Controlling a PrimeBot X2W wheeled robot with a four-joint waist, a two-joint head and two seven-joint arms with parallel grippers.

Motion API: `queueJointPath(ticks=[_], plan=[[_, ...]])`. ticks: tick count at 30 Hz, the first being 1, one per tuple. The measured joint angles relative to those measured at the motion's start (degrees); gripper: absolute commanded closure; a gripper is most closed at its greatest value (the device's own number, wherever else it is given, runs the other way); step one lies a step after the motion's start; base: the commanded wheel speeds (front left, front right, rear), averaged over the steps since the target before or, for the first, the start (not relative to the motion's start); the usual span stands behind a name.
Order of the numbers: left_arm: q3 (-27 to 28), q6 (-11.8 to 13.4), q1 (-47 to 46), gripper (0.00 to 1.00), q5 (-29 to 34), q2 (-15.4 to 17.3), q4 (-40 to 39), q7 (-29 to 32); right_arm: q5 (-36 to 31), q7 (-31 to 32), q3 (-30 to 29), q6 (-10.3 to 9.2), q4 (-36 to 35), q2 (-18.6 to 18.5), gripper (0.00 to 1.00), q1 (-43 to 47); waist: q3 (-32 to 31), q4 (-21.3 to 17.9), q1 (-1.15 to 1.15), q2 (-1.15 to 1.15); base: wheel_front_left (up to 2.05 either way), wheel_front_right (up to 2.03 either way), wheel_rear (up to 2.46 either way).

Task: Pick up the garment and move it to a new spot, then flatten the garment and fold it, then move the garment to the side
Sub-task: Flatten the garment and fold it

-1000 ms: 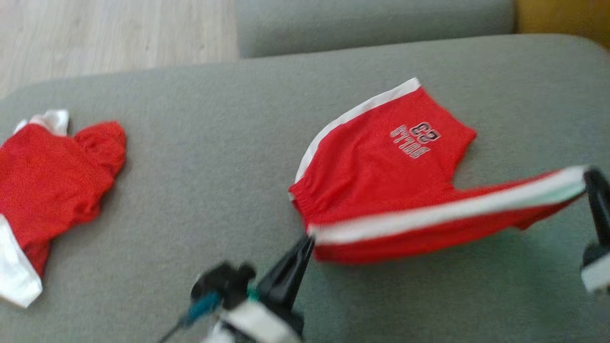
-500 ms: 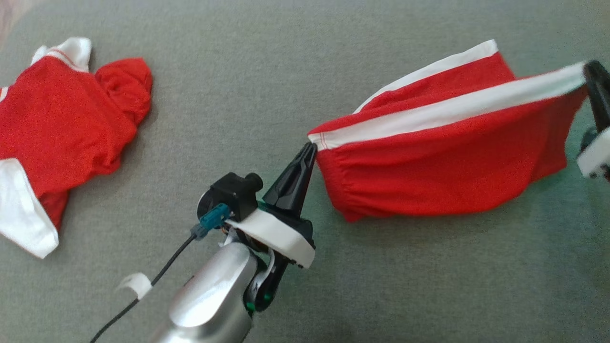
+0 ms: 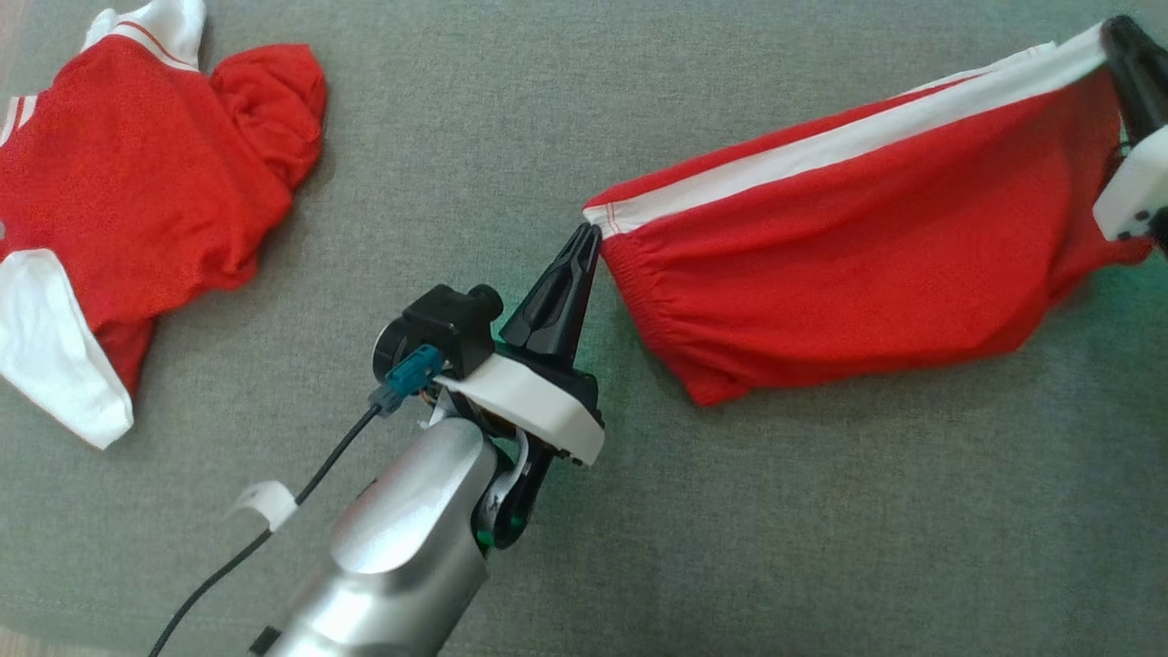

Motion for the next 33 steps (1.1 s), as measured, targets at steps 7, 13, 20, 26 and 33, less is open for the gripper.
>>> queueJointPath(ticks=[7,13,20,26,33], plan=[[-0.6,1.0,-0.9,0.00,-1.0,-0.2,2.3,-1.5,0.0,-6.5,4.6,0.00,4.4,0.0,0.00,-3.2,0.0,-0.3,0.00,0.00,0.00,0.00,0.00],[-0.9,4.4,0.5,0.00,0.5,-0.3,2.9,-4.1,4.6,-10.2,6.6,0.00,5.0,0.0,0.00,-0.2,-2.5,-0.9,-0.01,0.00,0.00,0.00,0.00],[4.3,12.0,10.8,0.00,11.5,-0.1,-10.7,-4.8,10.0,-7.5,7.5,0.00,5.4,-1.3,0.00,9.7,-5.0,-0.3,-0.02,0.00,0.00,0.00,0.00],[7.4,14.6,20.1,0.00,20.7,0.0,-23.2,-5.2,9.9,-6.4,4.4,0.00,10.8,-1.7,0.00,8.8,-4.6,2.8,-0.02,0.00,0.00,0.00,0.00],[8.2,15.1,24.5,0.00,25.4,0.0,-26.3,-5.2,10.9,-1.6,1.6,0.00,19.2,-1.5,0.00,7.3,-4.1,7.0,-0.01,0.00,0.00,0.00,0.00]])
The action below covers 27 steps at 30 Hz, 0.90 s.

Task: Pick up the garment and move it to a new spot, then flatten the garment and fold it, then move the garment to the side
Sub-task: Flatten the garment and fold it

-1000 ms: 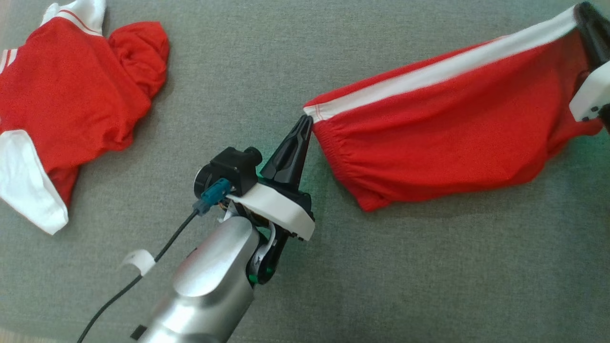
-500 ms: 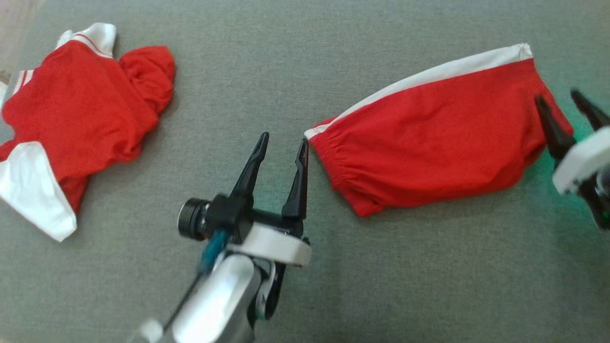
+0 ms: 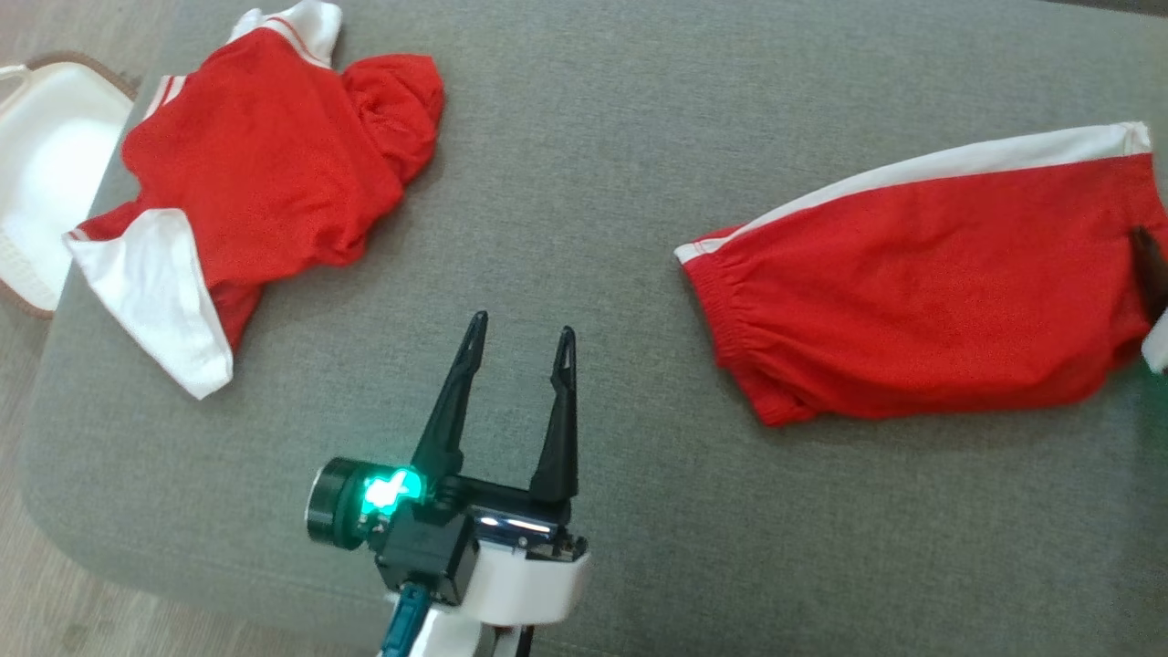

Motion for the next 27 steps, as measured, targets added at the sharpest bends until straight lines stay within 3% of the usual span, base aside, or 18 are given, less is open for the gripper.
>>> queueJointPath(ticks=[2,3,5,15,23,27], plan=[[0.5,0.0,0.1,0.00,0.7,0.0,0.1,0.0,3.0,3.7,-0.6,-0.01,0.2,0.6,0.00,-0.8,-0.1,0.6,0.00,0.00,0.00,0.00,0.00],[1.0,0.0,0.2,0.00,0.9,0.0,0.4,0.0,4.4,5.0,-0.7,-0.02,-0.1,0.9,0.06,-1.1,-0.3,0.7,0.00,0.00,0.00,0.00,0.00],[2.4,-0.2,1.5,0.00,1.1,0.1,1.2,0.0,6.6,7.3,0.2,-0.02,-1.9,1.4,1.00,-0.9,-0.8,0.2,0.00,0.00,0.00,0.00,0.00],[4.9,-2.3,4.2,0.00,2.1,1.3,4.6,0.0,6.7,1.9,1.3,0.00,-0.5,2.4,1.00,1.7,-3.5,-5.5,0.01,0.00,0.00,0.00,0.00],[5.4,-4.1,4.7,0.00,2.5,1.6,5.8,0.0,6.7,-1.1,0.0,0.00,1.7,-2.2,1.00,4.5,-6.3,-11.3,0.00,0.00,0.00,0.00,0.00],[5.9,-4.6,4.8,0.00,2.5,1.8,6.8,0.0,7.1,-2.0,-0.7,0.00,1.3,-2.4,1.00,4.2,-7.1,-13.8,0.00,0.00,0.00,0.00,0.00]])
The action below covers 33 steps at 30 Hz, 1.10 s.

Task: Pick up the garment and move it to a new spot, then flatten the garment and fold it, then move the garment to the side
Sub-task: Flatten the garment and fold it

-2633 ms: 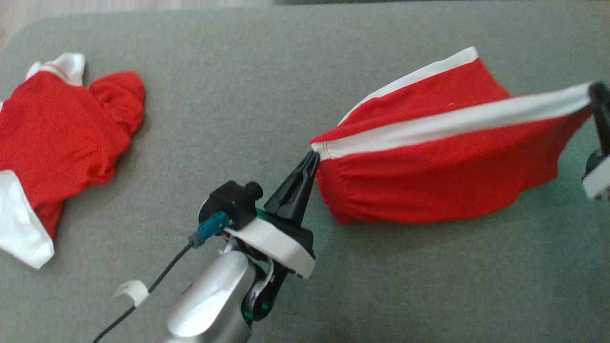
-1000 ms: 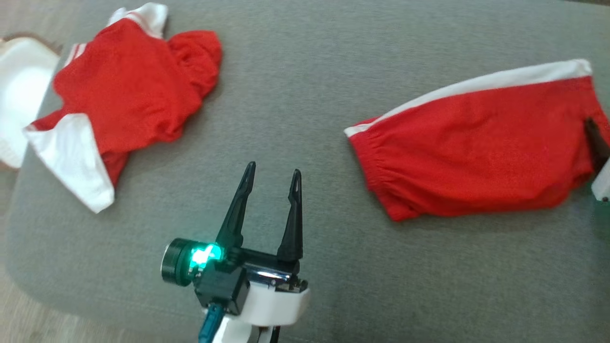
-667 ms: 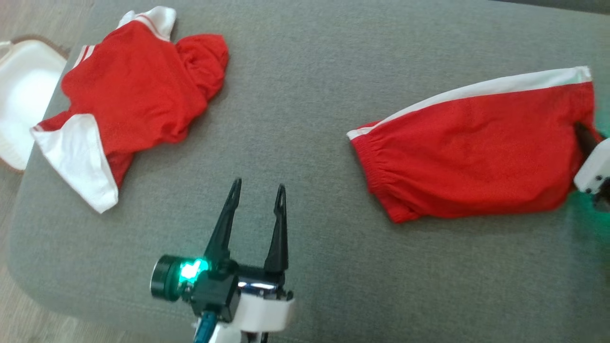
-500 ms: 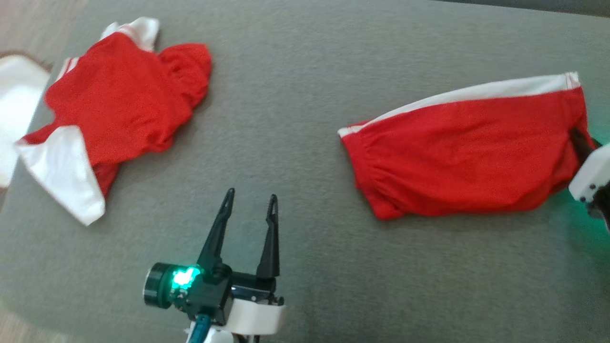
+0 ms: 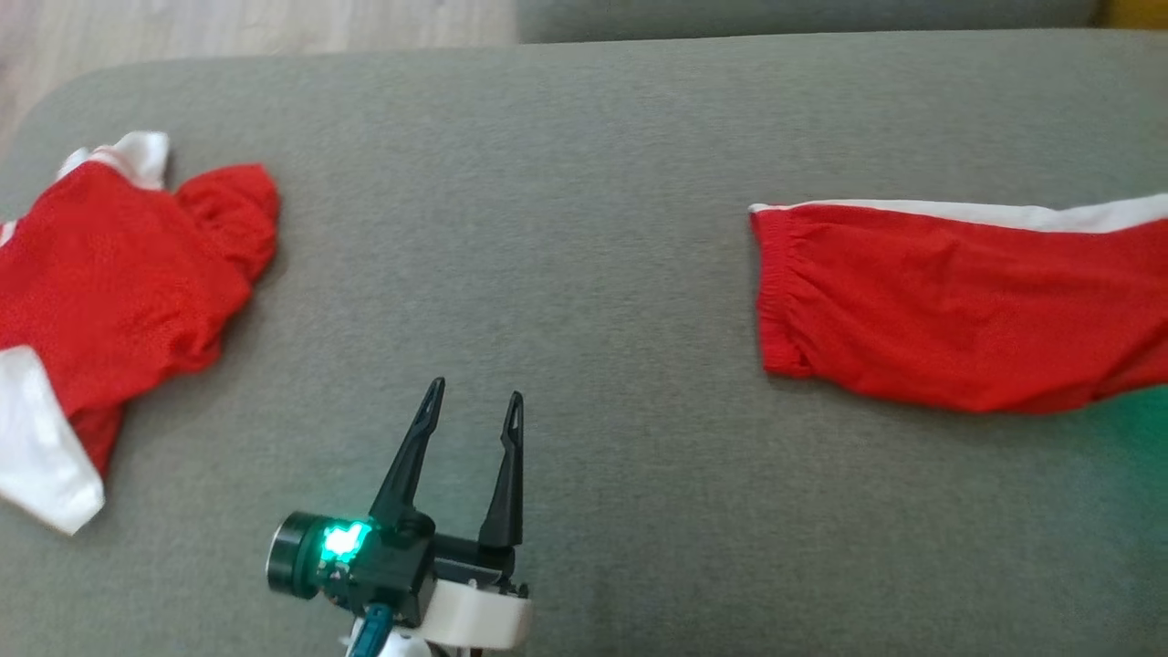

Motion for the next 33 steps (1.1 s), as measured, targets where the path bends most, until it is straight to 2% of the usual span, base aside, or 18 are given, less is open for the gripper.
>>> queueJointPath(ticks=[8,13,18,23,28,29,30,33], plan=[[0.5,-0.8,1.3,0.00,-0.5,0.1,1.0,0.0,1.5,-1.3,-0.5,0.00,-4.9,2.5,1.00,-0.1,-1.5,-2.2,0.00,0.00,0.00,0.00,0.00],[1.1,-2.0,2.2,0.00,-4.0,-0.4,1.0,0.0,3.1,-0.9,0.1,0.00,-13.1,5.5,1.00,0.0,-3.1,-2.5,0.00,0.00,0.00,0.00,0.00],[1.1,-2.5,2.8,0.00,-4.2,-0.6,1.3,0.0,3.0,0.8,1.6,0.00,-20.3,7.8,1.00,0.9,-4.2,-2.0,0.00,0.00,0.00,0.00,0.00],[1.7,-2.6,2.9,0.00,-5.6,-0.9,1.3,0.0,2.9,3.1,2.1,0.00,-24.7,12.9,1.00,2.5,-4.5,-1.2,0.00,0.00,0.00,0.00,0.00],[1.9,-3.0,2.9,0.00,-5.6,-1.0,1.4,0.0,2.8,5.2,3.7,0.00,-25.4,19.1,1.00,2.9,-4.1,-0.4,0.00,0.00,0.00,0.00,0.00],[1.9,-3.0,2.9,0.00,-5.8,-1.0,1.5,0.0,2.7,5.3,3.9,-0.01,-25.5,20.2,0.81,3.2,-4.0,-0.2,0.00,0.00,0.00,0.00,0.00],[1.9,-3.0,2.9,0.00,-5.8,-1.1,1.6,0.0,2.7,5.6,4.1,0.00,-25.7,21.2,0.00,3.7,-3.9,-0.1,0.01,0.00,0.00,0.00,0.00],[2.1,-3.0,2.9,0.00,-6.1,-1.1,2.1,0.0,2.5,5.4,4.3,-0.01,-27.0,22.8,0.00,5.8,-4.3,0.2,0.01,0.00,0.00,0.00,0.00]])
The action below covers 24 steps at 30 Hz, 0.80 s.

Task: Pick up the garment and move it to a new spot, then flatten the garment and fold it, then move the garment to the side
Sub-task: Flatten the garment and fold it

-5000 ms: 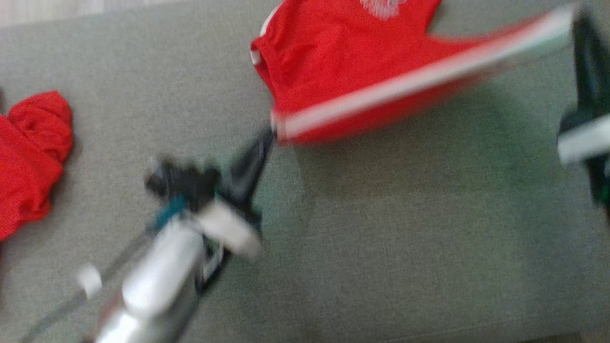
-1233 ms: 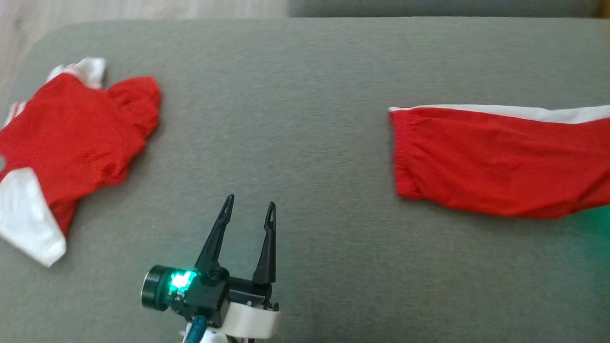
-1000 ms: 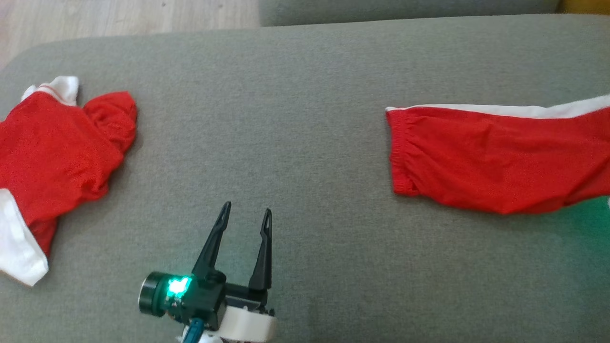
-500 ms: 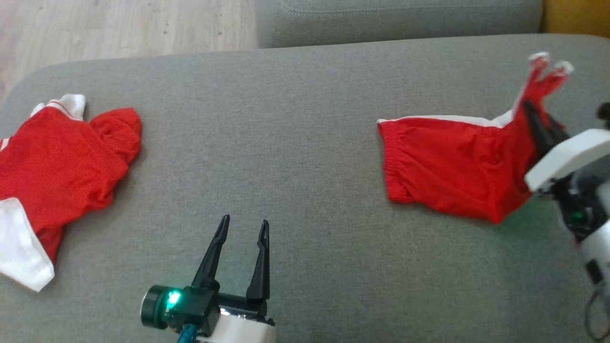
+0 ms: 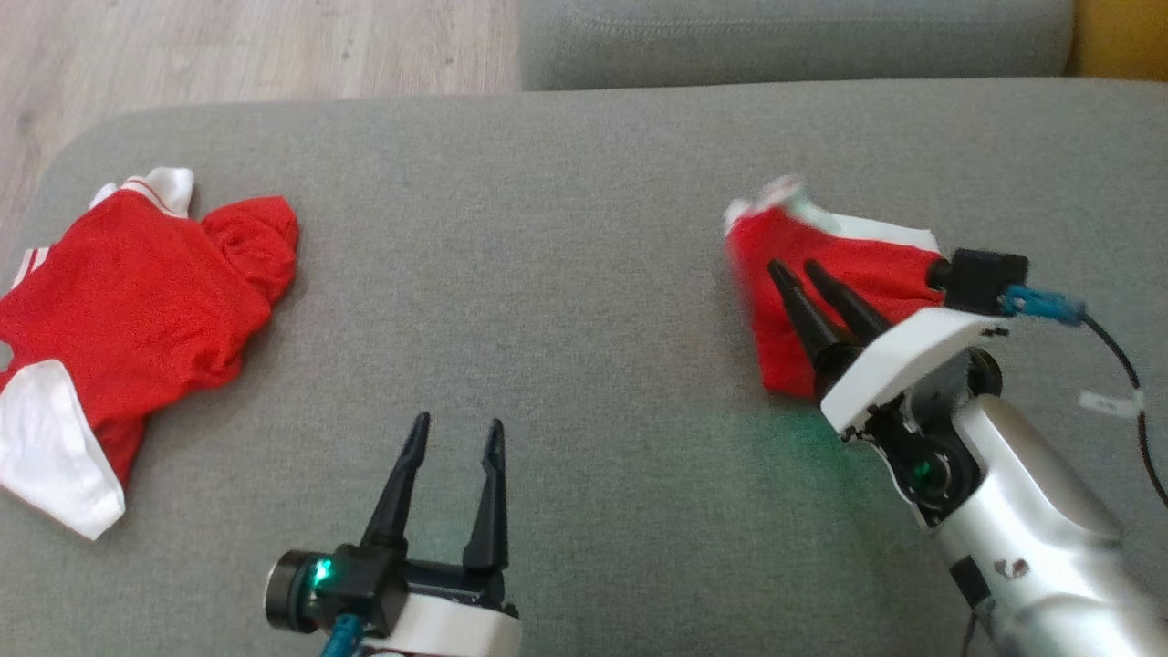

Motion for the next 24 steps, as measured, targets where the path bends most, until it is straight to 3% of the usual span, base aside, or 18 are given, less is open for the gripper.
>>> queueJointPath(ticks=[6,10,17,24], plan=[[2.1,0.2,1.1,0.00,-1.6,-0.2,-0.3,0.0,-2.0,-7.6,-3.2,0.01,-7.5,-3.2,0.00,4.4,-2.5,-0.9,0.00,0.00,0.00,0.00,0.00],[4.4,2.0,3.9,0.00,-0.8,-0.1,-0.7,0.0,-9.8,-14.8,-6.3,0.01,-9.9,-7.0,0.00,9.2,-5.1,-1.9,-0.01,0.00,0.00,0.00,0.00],[6.9,3.7,7.5,0.00,2.2,0.2,-2.4,0.0,-21.4,-19.9,-12.7,0.01,-12.3,-3.6,0.00,21.7,-9.4,-3.2,-0.02,0.00,0.00,0.00,0.00],[8.0,1.6,11.8,0.00,4.3,0.4,-2.6,0.0,-31.7,-20.2,-16.6,0.01,-12.6,1.5,0.00,32.7,-12.1,-3.5,-0.02,0.00,0.00,0.00,0.00]])
